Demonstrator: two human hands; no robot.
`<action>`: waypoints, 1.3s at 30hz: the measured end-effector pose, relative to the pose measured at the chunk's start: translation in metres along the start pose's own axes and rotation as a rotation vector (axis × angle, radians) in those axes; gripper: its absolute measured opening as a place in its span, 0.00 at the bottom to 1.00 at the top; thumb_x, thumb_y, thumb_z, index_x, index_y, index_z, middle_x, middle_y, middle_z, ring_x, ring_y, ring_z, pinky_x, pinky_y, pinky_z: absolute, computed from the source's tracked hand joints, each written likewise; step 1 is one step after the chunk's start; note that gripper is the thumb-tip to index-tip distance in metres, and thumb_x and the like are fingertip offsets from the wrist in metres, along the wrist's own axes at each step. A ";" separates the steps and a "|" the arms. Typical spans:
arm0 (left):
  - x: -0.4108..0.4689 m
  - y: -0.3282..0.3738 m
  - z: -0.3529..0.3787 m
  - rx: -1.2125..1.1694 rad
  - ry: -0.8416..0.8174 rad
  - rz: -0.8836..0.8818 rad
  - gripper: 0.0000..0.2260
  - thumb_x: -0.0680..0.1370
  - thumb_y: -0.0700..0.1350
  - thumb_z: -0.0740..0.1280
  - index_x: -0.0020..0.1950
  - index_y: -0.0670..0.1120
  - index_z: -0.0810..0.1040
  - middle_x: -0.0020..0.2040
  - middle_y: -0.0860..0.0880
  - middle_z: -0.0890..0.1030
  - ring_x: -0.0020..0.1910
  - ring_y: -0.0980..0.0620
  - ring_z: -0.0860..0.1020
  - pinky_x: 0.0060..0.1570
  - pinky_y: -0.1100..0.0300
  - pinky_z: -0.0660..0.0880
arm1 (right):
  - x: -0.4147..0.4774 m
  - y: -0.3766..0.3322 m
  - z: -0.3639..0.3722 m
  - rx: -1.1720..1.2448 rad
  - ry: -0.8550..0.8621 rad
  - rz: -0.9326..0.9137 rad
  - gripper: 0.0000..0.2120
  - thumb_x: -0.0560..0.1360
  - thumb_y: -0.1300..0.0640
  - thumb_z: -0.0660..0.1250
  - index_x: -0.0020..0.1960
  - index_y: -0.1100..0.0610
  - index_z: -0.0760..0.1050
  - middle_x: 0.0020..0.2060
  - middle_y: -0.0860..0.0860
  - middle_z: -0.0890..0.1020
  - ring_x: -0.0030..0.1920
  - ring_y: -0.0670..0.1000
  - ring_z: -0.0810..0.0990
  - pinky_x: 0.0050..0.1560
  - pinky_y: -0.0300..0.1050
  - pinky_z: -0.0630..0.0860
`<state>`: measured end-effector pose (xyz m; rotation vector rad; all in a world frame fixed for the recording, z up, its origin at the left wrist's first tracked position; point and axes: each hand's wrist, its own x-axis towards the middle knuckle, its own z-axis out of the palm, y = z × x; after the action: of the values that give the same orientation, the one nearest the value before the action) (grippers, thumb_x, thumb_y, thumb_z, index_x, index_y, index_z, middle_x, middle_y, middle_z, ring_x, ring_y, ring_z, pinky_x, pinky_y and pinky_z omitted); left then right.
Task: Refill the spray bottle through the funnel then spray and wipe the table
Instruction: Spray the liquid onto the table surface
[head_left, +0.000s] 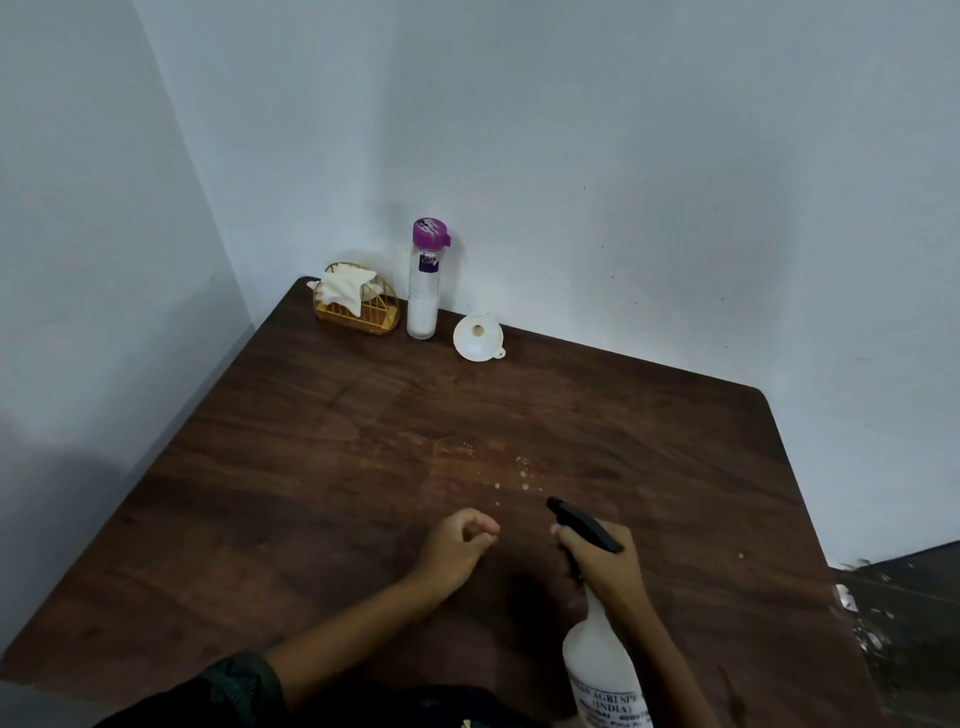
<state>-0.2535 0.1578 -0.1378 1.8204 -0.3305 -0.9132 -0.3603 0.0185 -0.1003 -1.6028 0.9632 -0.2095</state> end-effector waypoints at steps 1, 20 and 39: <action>0.003 -0.006 -0.007 0.074 0.038 0.042 0.10 0.77 0.38 0.64 0.42 0.53 0.75 0.43 0.53 0.79 0.45 0.55 0.78 0.48 0.63 0.75 | 0.002 0.001 -0.002 -0.010 0.005 0.023 0.07 0.72 0.64 0.69 0.37 0.67 0.79 0.23 0.55 0.76 0.24 0.51 0.73 0.27 0.44 0.71; 0.010 -0.045 -0.047 1.178 0.045 -0.020 0.45 0.71 0.69 0.60 0.76 0.52 0.39 0.77 0.48 0.37 0.76 0.42 0.40 0.69 0.34 0.38 | 0.011 -0.012 -0.024 0.010 -0.087 0.006 0.05 0.75 0.62 0.67 0.43 0.63 0.79 0.31 0.61 0.83 0.31 0.55 0.80 0.34 0.46 0.76; 0.010 -0.041 -0.047 1.252 0.052 -0.012 0.45 0.70 0.70 0.58 0.76 0.51 0.40 0.78 0.47 0.39 0.76 0.41 0.43 0.69 0.34 0.38 | 0.017 -0.008 -0.034 0.082 0.143 0.084 0.12 0.74 0.58 0.68 0.36 0.66 0.77 0.25 0.57 0.76 0.24 0.51 0.73 0.25 0.42 0.70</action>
<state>-0.2207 0.2019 -0.1699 2.9530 -1.0138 -0.6766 -0.3666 -0.0185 -0.0893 -1.4844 1.1154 -0.3047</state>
